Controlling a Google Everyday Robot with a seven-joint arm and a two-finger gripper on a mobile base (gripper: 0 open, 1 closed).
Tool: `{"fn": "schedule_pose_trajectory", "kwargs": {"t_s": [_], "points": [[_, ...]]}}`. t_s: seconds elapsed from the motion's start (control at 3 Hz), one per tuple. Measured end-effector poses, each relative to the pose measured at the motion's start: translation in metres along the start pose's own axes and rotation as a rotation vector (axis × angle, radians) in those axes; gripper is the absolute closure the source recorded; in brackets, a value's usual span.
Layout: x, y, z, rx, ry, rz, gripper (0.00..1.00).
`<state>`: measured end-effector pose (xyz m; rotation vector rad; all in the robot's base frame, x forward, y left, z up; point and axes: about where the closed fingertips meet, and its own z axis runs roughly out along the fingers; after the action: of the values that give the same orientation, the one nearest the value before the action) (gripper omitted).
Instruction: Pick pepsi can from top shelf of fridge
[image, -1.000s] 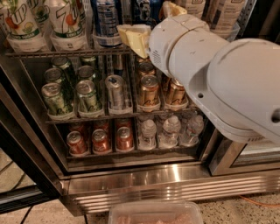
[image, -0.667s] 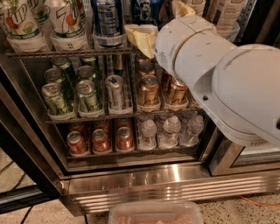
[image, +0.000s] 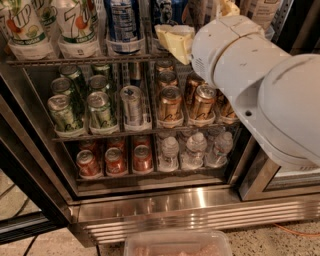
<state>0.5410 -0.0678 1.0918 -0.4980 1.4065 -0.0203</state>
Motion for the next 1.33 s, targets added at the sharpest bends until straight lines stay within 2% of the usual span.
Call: {"fn": "schedule_pose_trajectory", "kwargs": {"t_s": [0.67,1.33], "points": [[0.008,0.02,0.002,-0.059,0.005,0.028,0.33],[0.009,0.027,0.016,-0.076,-0.016,0.042,0.33]]}}
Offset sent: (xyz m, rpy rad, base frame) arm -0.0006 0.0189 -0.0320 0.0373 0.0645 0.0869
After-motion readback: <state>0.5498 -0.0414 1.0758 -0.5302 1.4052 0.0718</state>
